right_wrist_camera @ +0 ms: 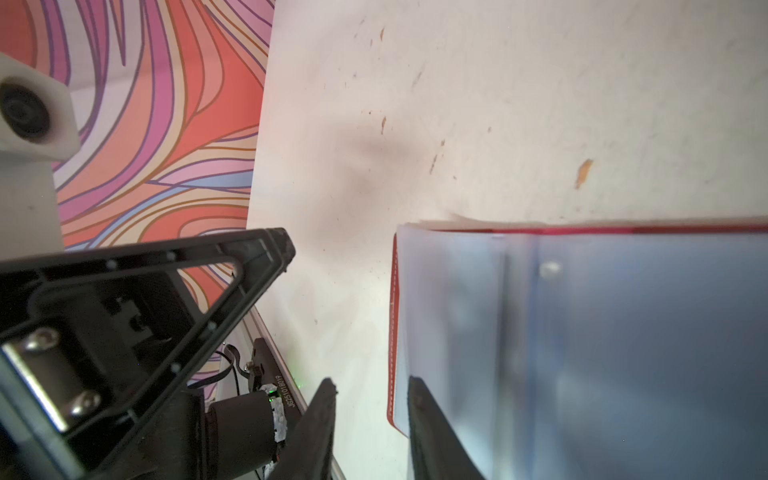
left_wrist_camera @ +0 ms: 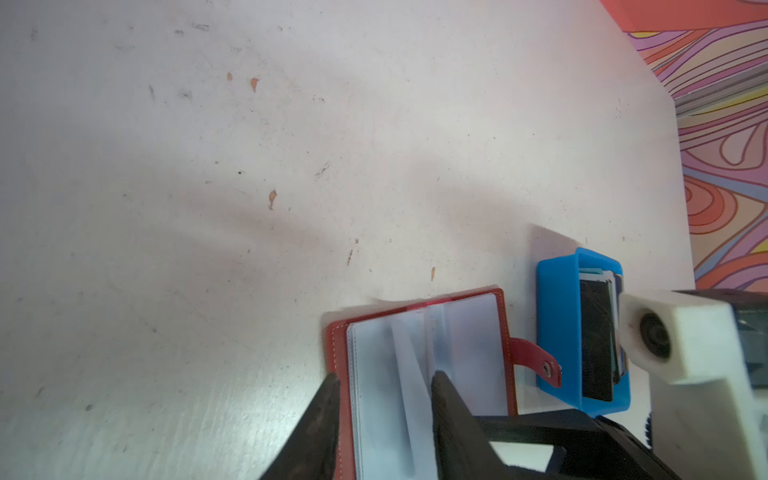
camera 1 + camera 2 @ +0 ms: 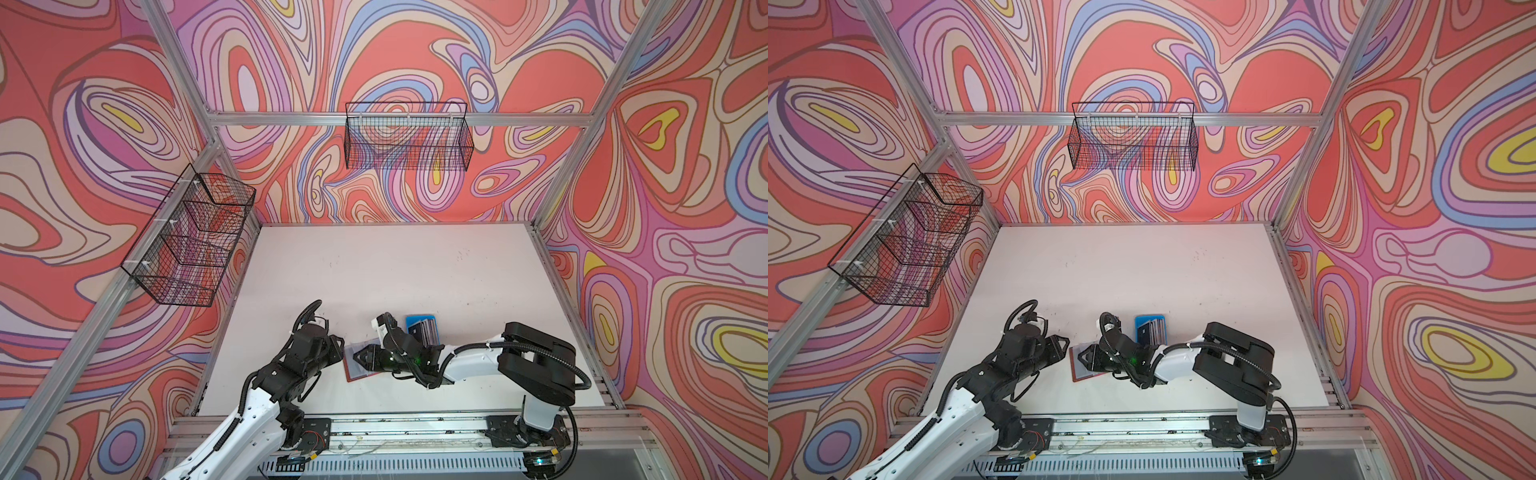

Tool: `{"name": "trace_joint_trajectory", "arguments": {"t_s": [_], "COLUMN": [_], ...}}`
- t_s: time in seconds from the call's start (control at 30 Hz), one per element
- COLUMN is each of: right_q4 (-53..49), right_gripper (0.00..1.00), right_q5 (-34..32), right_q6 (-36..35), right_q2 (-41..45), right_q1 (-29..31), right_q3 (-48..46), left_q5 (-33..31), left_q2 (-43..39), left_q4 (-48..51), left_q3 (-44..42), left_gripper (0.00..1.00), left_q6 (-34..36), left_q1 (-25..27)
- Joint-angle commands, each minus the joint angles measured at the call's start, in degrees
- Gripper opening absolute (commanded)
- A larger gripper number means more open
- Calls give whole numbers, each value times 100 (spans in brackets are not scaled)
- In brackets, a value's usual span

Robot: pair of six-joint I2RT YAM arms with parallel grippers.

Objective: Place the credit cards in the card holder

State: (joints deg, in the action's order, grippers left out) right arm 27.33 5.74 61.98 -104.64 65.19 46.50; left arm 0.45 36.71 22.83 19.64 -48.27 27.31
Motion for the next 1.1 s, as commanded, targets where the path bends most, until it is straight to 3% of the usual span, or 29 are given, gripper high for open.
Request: {"name": "trace_joint_trajectory", "arguments": {"t_s": [0.0,0.3,0.53,0.67,0.8,0.93,1.07], "right_q4": [-217,-1755,-3023,-3612,-3247,-2945,-3261], "right_gripper": [32,23,24,24,26,23,24], "right_q5": [-265,-1312,-2579,-2866,-2547,-1698,-1481], "right_q6": [-93,-427,-576,-672,-940,-1061,-1109], "right_q2": [-45,520,1760,2070,2177,1376,1333], "right_q1": [3,3,-2,4,130,205,-256], "right_q3": [-57,4,-176,-17,39,473,452], "left_q5": [58,273,825,948,840,816,861], "left_q2": [-33,416,1147,1468,1502,1429,1434], "left_q4": [224,-304,-1154,-1366,-1260,-1233,-1229], "left_q3": [-91,-365,-542,-542,-531,-559,-576], "left_gripper": [39,40,40,41,41,40,40], "left_q6": [-60,-95,17,81,99,73,80], "left_q1": [-72,-116,-128,-124,-129,-129,-129]}}
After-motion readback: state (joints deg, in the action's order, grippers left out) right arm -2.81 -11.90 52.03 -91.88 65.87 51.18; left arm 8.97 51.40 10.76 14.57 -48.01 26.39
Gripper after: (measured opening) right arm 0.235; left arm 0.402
